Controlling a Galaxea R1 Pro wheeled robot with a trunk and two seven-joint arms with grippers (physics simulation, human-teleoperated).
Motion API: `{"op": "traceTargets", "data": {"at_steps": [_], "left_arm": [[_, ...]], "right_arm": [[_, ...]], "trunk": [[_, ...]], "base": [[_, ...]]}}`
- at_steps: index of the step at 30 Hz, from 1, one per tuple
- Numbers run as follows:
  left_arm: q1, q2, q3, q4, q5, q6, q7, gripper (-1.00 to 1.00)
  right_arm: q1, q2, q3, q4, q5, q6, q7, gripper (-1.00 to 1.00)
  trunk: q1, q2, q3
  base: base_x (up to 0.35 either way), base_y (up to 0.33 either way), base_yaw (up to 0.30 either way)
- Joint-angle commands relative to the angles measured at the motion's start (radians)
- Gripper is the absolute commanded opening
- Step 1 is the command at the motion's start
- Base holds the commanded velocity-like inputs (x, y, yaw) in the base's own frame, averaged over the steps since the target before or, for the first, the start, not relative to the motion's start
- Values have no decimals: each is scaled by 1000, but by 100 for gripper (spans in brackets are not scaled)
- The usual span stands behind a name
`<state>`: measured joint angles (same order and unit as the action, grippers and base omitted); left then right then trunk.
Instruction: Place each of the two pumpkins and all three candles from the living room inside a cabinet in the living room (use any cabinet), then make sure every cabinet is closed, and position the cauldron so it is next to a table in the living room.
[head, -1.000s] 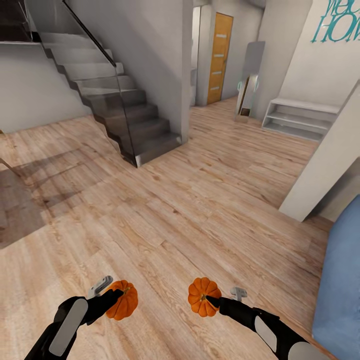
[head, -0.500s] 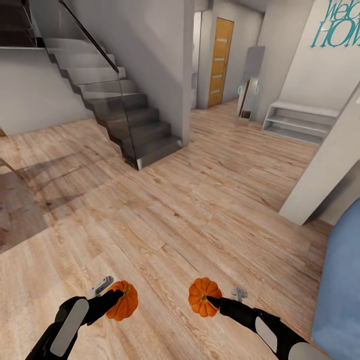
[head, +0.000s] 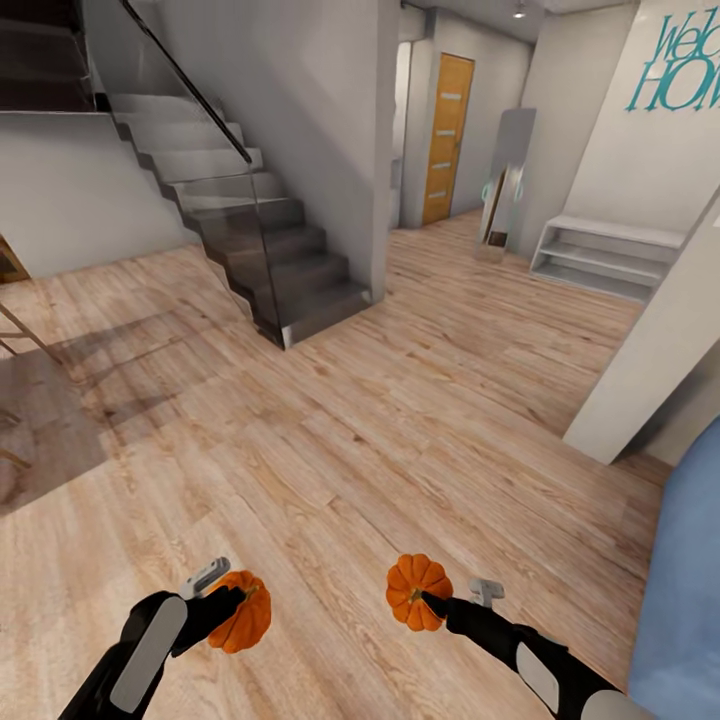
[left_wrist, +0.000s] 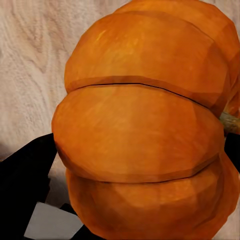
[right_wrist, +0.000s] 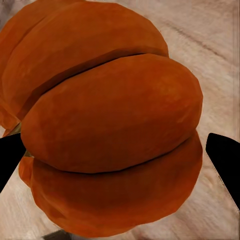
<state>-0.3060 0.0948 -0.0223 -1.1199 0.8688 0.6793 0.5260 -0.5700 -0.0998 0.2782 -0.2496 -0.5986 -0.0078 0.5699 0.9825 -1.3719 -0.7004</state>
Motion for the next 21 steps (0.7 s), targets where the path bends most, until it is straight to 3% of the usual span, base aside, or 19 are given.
{"op": "traceTargets", "data": {"at_steps": [1,5,13,18,21], "left_arm": [[-1,1,-8,0,10,0,14,-100],[-2,1,-45,6,3,0,31,-100],[-30,-33,-69,30,-24,2,187,-100],[-36,-43,-92,47,-78,-5,200,-100],[-36,-54,-98,49,-88,-7,200,-100]], "right_arm": [[-1,-1,7,3,-9,-6,1,-100],[-1,-1,6,11,-12,-35,0,-100],[-1,-1,6,44,-83,-67,-3,-100],[-1,-1,6,46,-89,-72,-56,-100],[-1,-1,7,46,-89,-86,-76,-100]], "trunk": [[-4,7,4],[-19,35,23],[-50,91,61],[-69,126,84],[-81,147,98]], "base": [[0,0,69],[0,0,69],[0,0,68],[0,0,39],[0,0,5]]}}
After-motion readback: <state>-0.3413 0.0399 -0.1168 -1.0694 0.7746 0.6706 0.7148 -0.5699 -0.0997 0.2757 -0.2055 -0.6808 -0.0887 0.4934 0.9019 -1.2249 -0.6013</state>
